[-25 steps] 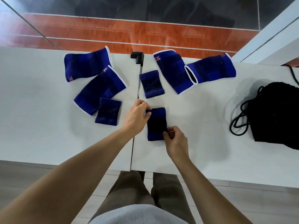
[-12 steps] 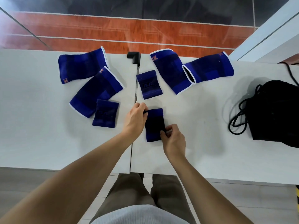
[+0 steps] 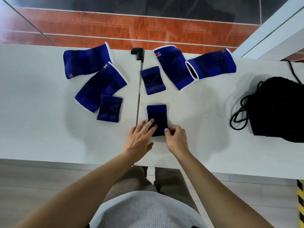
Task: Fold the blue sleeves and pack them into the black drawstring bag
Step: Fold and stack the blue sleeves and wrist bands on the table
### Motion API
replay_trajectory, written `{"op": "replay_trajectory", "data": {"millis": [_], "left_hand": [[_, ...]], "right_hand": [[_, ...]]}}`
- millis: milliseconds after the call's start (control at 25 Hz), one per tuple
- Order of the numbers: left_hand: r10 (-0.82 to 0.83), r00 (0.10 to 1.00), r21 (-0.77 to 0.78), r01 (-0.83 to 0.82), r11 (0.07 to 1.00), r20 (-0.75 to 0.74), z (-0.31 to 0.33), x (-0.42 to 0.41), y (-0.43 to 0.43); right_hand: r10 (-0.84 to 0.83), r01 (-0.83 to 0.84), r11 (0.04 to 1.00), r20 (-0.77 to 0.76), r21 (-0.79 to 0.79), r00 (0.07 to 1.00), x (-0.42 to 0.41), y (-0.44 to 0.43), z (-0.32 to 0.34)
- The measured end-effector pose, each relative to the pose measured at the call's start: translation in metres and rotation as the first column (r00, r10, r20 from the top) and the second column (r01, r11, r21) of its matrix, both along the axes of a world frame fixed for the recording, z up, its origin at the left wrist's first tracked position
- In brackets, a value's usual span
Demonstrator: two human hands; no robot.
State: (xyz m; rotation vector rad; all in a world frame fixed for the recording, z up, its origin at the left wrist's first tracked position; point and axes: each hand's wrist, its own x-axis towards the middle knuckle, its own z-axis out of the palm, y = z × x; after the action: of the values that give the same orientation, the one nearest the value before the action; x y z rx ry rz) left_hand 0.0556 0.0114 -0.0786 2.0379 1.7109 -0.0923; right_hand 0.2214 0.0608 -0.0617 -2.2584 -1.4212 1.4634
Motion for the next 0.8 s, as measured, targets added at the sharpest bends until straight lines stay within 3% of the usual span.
{"op": "replay_trajectory", "data": {"millis": [280,360,440,520,560,640,800], "left_hand": [[0.041,0.996,0.195,-0.056,0.979,0.082,0.004,0.006,0.014],[0.073,0.986,0.208,-0.104,0.973,0.150,0.008,0.006,0.020],[0.091,0.979,0.181,-0.125,0.975,0.184,0.010,0.004,0.025],[0.093,0.977,0.156,-0.124,0.980,0.194,0.012,0.000,0.030],[0.091,0.975,0.135,-0.120,0.984,0.202,0.013,-0.002,0.033],[0.113,0.965,0.083,-0.136,0.987,0.238,0.017,-0.003,0.040],[0.268,0.913,-0.055,-0.264,0.963,0.306,0.022,-0.002,0.054]], "right_hand": [[-0.270,0.270,0.962,-0.296,-0.039,0.916,0.002,0.014,0.013],[-0.165,0.196,0.975,-0.249,0.104,0.954,0.009,0.013,0.015],[0.139,-0.107,0.923,-0.063,0.370,0.988,0.024,0.015,0.012],[0.439,-0.439,0.787,0.106,0.433,0.892,0.035,0.021,0.003],[0.521,-0.525,0.748,0.131,0.407,0.844,0.037,0.025,0.000],[0.533,-0.526,0.766,0.094,0.369,0.841,0.037,0.031,-0.006],[0.347,-0.299,0.906,-0.121,0.300,0.930,0.029,0.039,-0.007]]}}
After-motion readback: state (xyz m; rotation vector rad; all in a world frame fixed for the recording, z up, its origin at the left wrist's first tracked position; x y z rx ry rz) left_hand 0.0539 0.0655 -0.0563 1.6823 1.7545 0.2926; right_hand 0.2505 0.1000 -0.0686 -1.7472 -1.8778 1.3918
